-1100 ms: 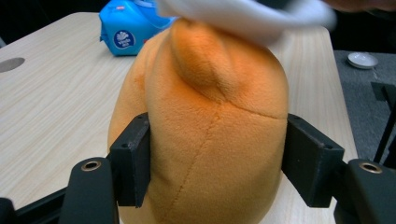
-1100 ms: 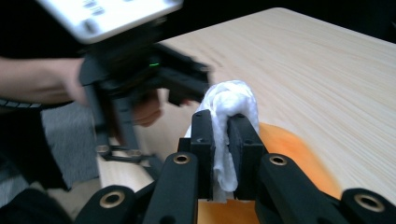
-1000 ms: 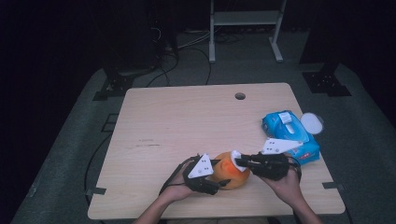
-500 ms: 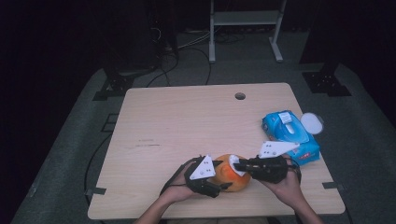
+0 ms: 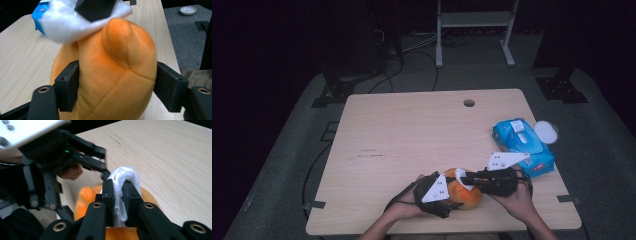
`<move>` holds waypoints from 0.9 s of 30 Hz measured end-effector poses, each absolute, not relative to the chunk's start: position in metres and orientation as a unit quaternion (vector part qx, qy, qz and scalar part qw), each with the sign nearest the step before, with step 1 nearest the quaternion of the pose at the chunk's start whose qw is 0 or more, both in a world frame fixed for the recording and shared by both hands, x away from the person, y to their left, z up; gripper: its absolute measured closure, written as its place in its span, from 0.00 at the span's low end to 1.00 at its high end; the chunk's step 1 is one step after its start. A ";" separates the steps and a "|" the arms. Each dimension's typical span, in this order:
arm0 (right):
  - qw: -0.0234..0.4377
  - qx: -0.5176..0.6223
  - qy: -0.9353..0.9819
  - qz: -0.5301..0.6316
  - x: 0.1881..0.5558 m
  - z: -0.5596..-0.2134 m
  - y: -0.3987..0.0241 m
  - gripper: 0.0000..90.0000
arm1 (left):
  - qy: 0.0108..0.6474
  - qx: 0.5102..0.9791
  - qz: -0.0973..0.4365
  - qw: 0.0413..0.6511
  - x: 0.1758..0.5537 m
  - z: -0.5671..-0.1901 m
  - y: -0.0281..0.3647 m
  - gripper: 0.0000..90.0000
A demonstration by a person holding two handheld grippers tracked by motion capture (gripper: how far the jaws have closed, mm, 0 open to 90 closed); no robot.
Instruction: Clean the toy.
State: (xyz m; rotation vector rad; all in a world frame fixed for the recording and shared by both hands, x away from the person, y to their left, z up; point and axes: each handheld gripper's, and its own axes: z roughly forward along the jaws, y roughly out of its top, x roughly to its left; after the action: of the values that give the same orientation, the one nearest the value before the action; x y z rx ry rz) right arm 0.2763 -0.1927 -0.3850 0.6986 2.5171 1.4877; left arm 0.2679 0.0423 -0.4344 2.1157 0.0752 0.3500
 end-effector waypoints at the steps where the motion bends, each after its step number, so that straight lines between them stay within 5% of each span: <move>1: 0.068 0.232 0.835 0.494 0.276 -0.385 -0.193 0.90 | 0.031 0.866 0.143 0.478 0.268 -0.434 0.042 0.33; 8: 0.068 0.293 0.818 0.490 0.293 -0.397 -0.231 0.90 | 0.078 0.850 0.108 0.510 0.282 -0.439 0.055 0.33; 27: 0.082 0.303 0.809 0.497 0.294 -0.393 -0.236 0.90 | 0.130 0.834 0.079 0.530 0.299 -0.440 0.070 0.32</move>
State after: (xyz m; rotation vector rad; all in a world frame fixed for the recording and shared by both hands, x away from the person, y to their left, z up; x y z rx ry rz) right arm 0.2942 -0.2365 -0.3927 0.9063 2.4158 1.4858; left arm 0.2994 0.0699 -0.4397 1.9910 0.3106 0.1897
